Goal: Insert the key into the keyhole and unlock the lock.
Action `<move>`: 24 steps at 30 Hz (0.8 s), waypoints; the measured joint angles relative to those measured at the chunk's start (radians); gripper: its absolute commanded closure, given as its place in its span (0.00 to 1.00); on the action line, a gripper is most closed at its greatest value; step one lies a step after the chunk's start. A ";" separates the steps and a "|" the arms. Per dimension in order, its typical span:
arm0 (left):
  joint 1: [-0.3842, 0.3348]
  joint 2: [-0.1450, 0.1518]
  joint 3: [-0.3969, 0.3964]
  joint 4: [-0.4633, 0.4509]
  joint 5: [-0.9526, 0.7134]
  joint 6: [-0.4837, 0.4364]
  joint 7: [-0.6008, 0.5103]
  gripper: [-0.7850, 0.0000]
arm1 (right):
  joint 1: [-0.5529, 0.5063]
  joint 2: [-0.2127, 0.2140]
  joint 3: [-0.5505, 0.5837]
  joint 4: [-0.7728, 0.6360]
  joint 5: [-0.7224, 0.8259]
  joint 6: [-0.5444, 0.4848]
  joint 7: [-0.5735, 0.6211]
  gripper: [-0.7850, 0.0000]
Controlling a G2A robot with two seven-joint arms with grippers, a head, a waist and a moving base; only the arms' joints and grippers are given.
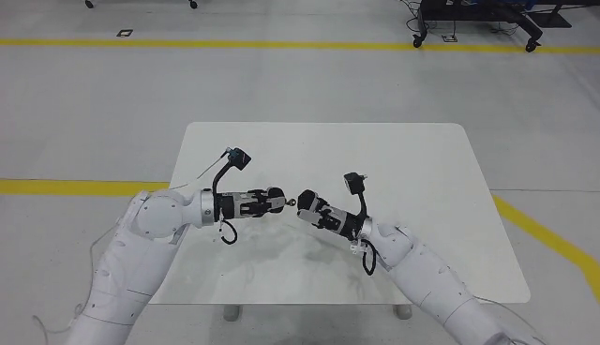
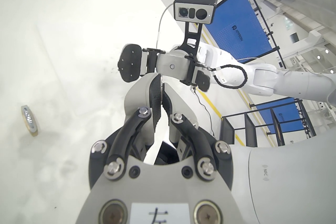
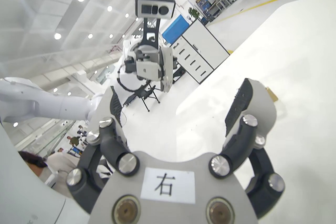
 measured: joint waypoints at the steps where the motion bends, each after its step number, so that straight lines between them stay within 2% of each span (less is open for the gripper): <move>1: -0.003 0.001 0.004 0.000 -0.004 0.002 -0.010 1.00 | -0.006 0.004 0.004 -0.008 0.000 0.000 0.015 0.52; 6: -0.020 0.003 0.025 -0.003 0.000 0.010 -0.035 1.00 | -0.016 0.012 0.009 -0.033 0.011 0.010 0.067 0.66; 10: -0.025 0.004 0.042 -0.005 0.020 0.013 -0.029 1.00 | -0.015 0.016 0.004 -0.035 0.059 0.004 0.116 0.73; 16: -0.035 0.006 0.060 0.014 0.008 0.009 -0.030 1.00 | -0.007 0.019 0.000 -0.028 0.133 0.009 0.168 1.00; 24: -0.049 0.010 0.075 0.029 -0.001 0.007 -0.032 1.00 | 0.008 0.022 -0.003 -0.016 0.195 0.015 0.221 1.00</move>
